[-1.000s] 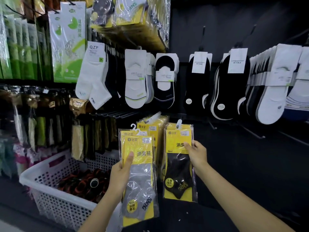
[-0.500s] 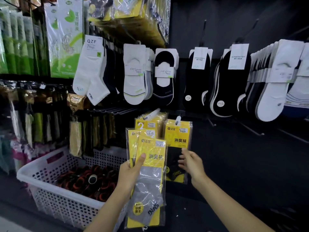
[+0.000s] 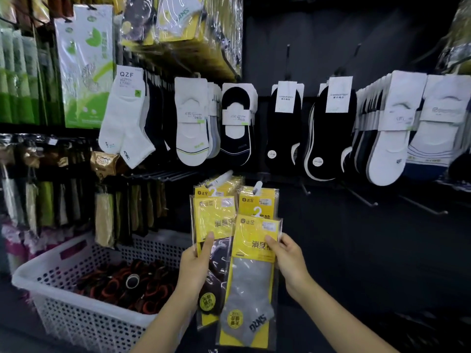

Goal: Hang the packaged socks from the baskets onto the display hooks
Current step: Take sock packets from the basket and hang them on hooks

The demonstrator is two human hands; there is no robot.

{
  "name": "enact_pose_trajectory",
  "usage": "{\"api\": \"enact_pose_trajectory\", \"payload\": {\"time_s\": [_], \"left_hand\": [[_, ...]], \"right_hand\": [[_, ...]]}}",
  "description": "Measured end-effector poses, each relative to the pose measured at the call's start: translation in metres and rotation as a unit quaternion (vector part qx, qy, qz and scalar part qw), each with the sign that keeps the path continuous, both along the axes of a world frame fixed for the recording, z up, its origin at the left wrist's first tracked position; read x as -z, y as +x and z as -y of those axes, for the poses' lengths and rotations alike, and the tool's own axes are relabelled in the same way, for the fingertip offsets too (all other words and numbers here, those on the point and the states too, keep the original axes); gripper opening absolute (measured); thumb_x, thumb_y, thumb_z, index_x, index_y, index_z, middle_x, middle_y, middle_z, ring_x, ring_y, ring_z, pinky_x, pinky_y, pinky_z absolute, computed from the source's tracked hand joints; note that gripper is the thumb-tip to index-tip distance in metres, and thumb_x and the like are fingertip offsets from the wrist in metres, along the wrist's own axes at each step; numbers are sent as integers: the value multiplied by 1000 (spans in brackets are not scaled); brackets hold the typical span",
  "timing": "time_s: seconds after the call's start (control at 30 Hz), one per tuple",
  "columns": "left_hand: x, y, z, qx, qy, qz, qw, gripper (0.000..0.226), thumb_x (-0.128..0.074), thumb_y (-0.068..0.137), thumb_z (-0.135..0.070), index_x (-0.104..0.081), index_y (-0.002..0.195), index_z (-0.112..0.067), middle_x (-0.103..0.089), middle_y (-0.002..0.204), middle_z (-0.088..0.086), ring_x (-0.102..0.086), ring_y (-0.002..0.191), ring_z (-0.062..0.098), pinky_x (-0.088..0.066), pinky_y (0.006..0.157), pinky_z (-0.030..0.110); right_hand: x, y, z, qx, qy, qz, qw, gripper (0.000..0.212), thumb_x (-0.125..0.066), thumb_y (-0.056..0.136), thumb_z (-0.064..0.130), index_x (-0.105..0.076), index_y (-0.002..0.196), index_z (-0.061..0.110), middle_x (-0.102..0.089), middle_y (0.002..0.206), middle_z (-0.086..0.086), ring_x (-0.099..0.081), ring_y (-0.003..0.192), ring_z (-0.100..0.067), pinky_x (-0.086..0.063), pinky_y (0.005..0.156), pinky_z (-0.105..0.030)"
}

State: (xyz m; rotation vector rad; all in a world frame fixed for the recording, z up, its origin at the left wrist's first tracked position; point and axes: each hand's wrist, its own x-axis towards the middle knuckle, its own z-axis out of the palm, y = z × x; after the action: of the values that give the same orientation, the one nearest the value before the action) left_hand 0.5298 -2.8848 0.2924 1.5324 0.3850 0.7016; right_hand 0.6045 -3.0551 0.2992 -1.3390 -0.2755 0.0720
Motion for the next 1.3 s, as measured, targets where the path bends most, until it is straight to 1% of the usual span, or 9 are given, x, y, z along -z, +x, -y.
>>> {"api": "enact_pose_trajectory", "payload": {"time_s": [0.13, 0.37, 0.53, 0.67, 0.8, 0.97, 1.07, 1.2, 1.3], "left_hand": [[-4, -4, -15, -30, 22, 8, 999, 57, -57, 89, -43, -21, 51, -20, -18, 36, -12, -21, 30, 5, -21, 35, 14], [-11, -6, -29, -51, 23, 13, 998, 53, -55, 89, -46, -22, 55, -20, -20, 42, -11, -21, 38, 4, -26, 51, 25], [-10, -5, -34, -55, 23, 16, 998, 56, -56, 90, -44, -19, 55, -21, -18, 36, -11, -23, 32, 6, -22, 50, 25], [-7, -3, -36, -51, 15, 17, 998, 56, -56, 89, -44, -20, 54, -21, -18, 35, -10, -23, 31, 5, -24, 49, 22], [-2, 2, -36, -40, 14, 25, 999, 56, -56, 90, -42, -22, 51, -21, -20, 35, -11, -22, 31, 5, -27, 42, 15], [2, 6, -30, -25, 18, 22, 999, 58, -57, 90, -41, -21, 48, -22, -20, 34, -11, -21, 29, 5, -20, 33, 10], [1, 9, -21, -7, 12, 23, 1000, 60, -58, 88, -42, -20, 44, -25, -19, 35, -11, -20, 30, 5, -19, 34, 11], [-5, 17, -2, 30, 28, 32, 999, 61, -59, 88, -42, -24, 40, -26, -22, 36, -11, -21, 33, 4, -19, 36, 12], [-11, 22, 14, 67, 38, 33, 996, 66, -56, 90, -42, -34, 31, -24, -25, 33, -11, -24, 30, 3, -20, 35, 10]], "right_hand": [[-8, 13, 11, 57, 8, 21, 998, 7, -58, 94, 14, -65, 94, 13, -75, 86, -1, -71, 73, -9, -53, 57, -17], [-32, 38, -4, 73, -41, 70, 994, 6, -58, 94, 15, -62, 91, 17, -73, 93, -5, -70, 83, -15, -57, 73, -28], [-32, 57, -23, 89, -61, 72, 992, 5, -58, 94, 13, -63, 94, 12, -71, 99, -13, -69, 93, -27, -55, 87, -46], [-23, 71, -31, 116, -66, 46, 990, 4, -61, 92, 15, -64, 89, 14, -71, 98, -14, -68, 95, -31, -54, 88, -50], [-14, 79, -34, 181, -84, 13, 980, 17, -70, 85, 28, -60, 90, 14, -68, 94, -6, -67, 90, -23, -56, 77, -38], [-13, 68, -31, 286, -114, 78, 948, 33, -74, 81, 27, -47, 98, 19, -48, 99, 1, -52, 84, -15, -39, 59, -19], [-18, 53, -31, 207, -79, 105, 969, 24, -68, 86, 27, -51, 99, 17, -53, 92, 3, -53, 81, -11, -41, 61, -14], [-32, 33, -33, 57, -80, 109, 989, 6, -59, 92, 31, -59, 92, 25, -59, 99, 3, -59, 90, -13, -49, 78, -22], [-39, 24, -32, -2, -92, 105, 990, 19, -56, 93, 33, -62, 104, 19, -62, 103, 0, -59, 94, -10, -49, 81, -20]]}}
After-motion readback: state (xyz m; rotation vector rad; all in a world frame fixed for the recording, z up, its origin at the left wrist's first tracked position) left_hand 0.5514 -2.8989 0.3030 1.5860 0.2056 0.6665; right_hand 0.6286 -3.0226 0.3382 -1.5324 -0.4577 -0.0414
